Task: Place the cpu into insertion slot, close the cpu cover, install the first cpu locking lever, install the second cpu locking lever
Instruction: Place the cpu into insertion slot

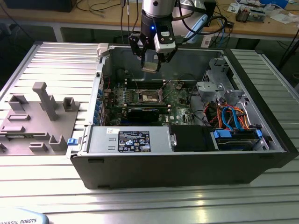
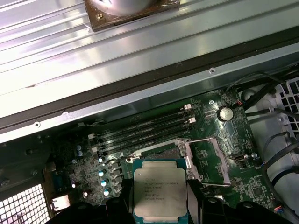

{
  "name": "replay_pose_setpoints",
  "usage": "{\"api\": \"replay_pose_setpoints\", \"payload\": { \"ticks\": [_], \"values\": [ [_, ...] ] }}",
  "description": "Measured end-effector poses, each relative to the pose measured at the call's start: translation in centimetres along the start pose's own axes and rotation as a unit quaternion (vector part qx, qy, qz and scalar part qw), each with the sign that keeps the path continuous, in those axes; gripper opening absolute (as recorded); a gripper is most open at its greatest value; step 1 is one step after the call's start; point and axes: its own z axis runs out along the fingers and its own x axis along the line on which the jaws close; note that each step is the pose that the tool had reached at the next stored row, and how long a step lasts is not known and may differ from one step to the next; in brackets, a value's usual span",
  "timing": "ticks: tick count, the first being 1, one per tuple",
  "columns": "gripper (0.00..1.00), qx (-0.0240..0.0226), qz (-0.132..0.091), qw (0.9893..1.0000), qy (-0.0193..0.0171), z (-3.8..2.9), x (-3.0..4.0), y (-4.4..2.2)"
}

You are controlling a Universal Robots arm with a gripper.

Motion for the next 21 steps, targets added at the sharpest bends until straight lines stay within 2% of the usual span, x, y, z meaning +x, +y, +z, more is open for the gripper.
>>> {"api": "replay_pose_setpoints", "payload": {
  "ticks": [21],
  "values": [
    [0.54,-0.0004,0.011,0.9999,-0.0009,0.00,0.00,0.00]
  ]
}}
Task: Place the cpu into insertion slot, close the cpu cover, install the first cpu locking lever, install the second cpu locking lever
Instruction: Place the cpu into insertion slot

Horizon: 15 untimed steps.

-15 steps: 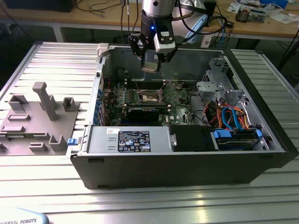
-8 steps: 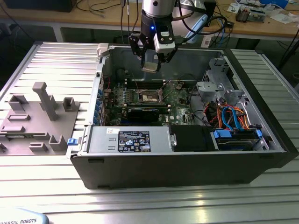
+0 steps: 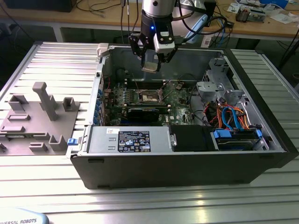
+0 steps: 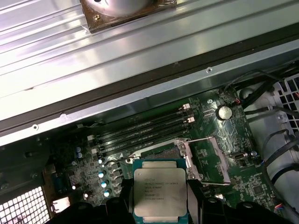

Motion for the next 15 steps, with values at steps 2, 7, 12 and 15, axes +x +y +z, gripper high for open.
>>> {"api": "replay_pose_setpoints", "payload": {
  "ticks": [2,7,12,15],
  "values": [
    [0.54,-0.0001,0.003,1.0000,-0.0002,0.00,0.00,0.00],
    [0.54,-0.0003,0.007,1.0000,-0.0006,0.00,0.00,0.00],
    [0.54,-0.0005,0.012,0.9999,-0.0010,0.01,0.00,0.00],
    [0.54,-0.0005,0.015,0.9999,-0.0013,0.01,0.00,0.00]
  ]
}}
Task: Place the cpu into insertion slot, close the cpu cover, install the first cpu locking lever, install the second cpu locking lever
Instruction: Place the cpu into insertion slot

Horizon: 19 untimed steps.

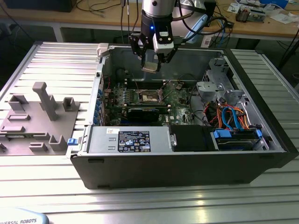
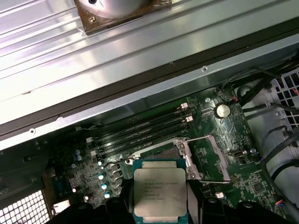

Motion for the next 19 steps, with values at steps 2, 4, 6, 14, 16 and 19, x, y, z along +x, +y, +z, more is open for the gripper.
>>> {"api": "replay_pose_setpoints", "payload": {
  "ticks": [2,4,6,14,16,19],
  "values": [
    [0.54,-0.0001,0.003,1.0000,-0.0002,0.00,0.00,0.00],
    [0.54,-0.0001,0.004,1.0000,-0.0003,0.01,0.00,0.00],
    [0.54,-0.0001,0.005,1.0000,-0.0004,0.01,0.00,0.00],
    [0.54,-0.0003,0.009,1.0000,-0.0007,0.02,0.00,0.00],
    [0.54,-0.0003,0.009,1.0000,-0.0008,0.01,0.00,0.00],
    [0.54,-0.0004,0.010,0.9999,-0.0009,0.02,0.00,0.00]
  ]
}}
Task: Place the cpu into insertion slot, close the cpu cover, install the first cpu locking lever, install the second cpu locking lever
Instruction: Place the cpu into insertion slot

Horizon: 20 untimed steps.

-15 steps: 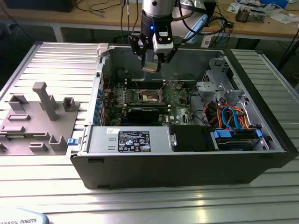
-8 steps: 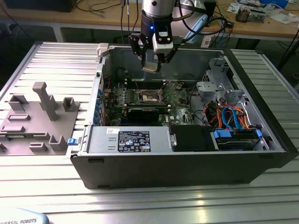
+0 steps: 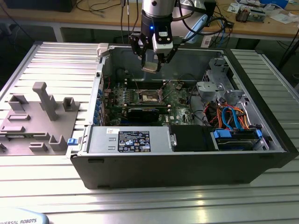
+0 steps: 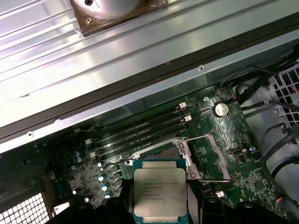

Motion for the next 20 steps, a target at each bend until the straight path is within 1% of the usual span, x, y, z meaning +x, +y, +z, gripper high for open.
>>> {"api": "replay_pose_setpoints", "payload": {
  "ticks": [20],
  "values": [
    [0.54,-0.0002,0.006,1.0000,-0.0005,0.04,0.00,0.00]
  ]
}}
